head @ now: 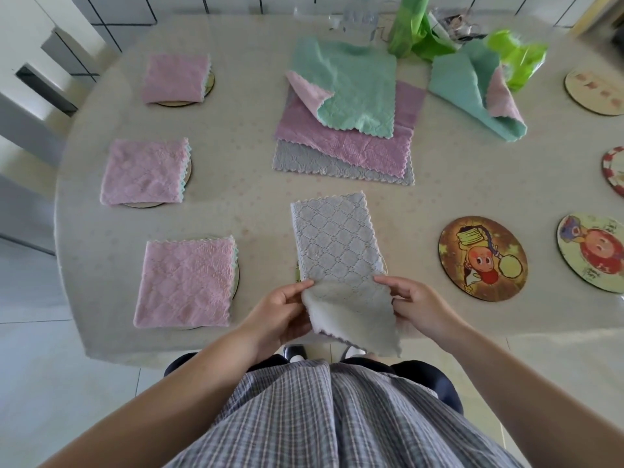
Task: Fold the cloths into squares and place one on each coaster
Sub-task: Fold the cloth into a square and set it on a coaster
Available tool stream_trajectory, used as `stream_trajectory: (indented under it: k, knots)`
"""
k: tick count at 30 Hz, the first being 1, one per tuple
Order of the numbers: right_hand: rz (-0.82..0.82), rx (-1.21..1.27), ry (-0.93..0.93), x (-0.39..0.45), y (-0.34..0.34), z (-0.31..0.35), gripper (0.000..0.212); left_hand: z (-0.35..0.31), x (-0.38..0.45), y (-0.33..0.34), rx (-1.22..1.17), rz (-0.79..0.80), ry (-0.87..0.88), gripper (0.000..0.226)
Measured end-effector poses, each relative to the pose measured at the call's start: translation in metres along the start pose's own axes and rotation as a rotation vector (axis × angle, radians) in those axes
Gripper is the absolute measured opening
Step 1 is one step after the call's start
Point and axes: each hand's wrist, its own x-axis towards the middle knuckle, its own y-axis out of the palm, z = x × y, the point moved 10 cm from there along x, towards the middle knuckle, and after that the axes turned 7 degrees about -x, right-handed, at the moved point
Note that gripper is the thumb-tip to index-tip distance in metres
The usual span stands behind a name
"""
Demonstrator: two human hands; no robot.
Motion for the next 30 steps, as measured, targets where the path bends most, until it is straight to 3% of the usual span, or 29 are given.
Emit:
stream_trajectory:
  k: [3, 6, 12, 19, 24, 26, 30]
  knots:
    - [-0.083, -0.106, -0.042, 0.000, -0.005, 0.002, 0.058, -0.005, 0.000, -0.002, -0.014, -0.042, 0.057, 0.028]
    - [-0.145, -0.065, -0.068, 0.003, -0.011, 0.011, 0.044, -0.010, 0.003, -0.008, 0.050, -0.120, 0.079, 0.015]
    - [-0.193, -0.128, -0.129, 0.012, -0.027, 0.038, 0.016, -0.034, 0.008, -0.008, 0.066, -0.230, 0.174, 0.029]
    - [-0.176, -0.281, -0.061, 0.048, -0.041, 0.063, 0.030, -0.061, 0.025, -0.011, 0.081, -0.355, 0.187, 0.030]
    - [-0.123, -0.328, 0.000, 0.064, -0.040, 0.061, 0.019, -0.074, 0.028, -0.020, 0.513, -0.453, 0.203, 0.029]
    - [-0.180, -0.259, -0.038, 0.065, -0.044, 0.068, 0.030, -0.085, 0.026, -0.021, 0.625, -0.508, 0.300, 0.025]
    - [-0.142, -0.175, -0.141, 0.066, -0.038, 0.080, 0.052, -0.095, 0.025, -0.016, 0.553, -0.473, 0.422, 0.040]
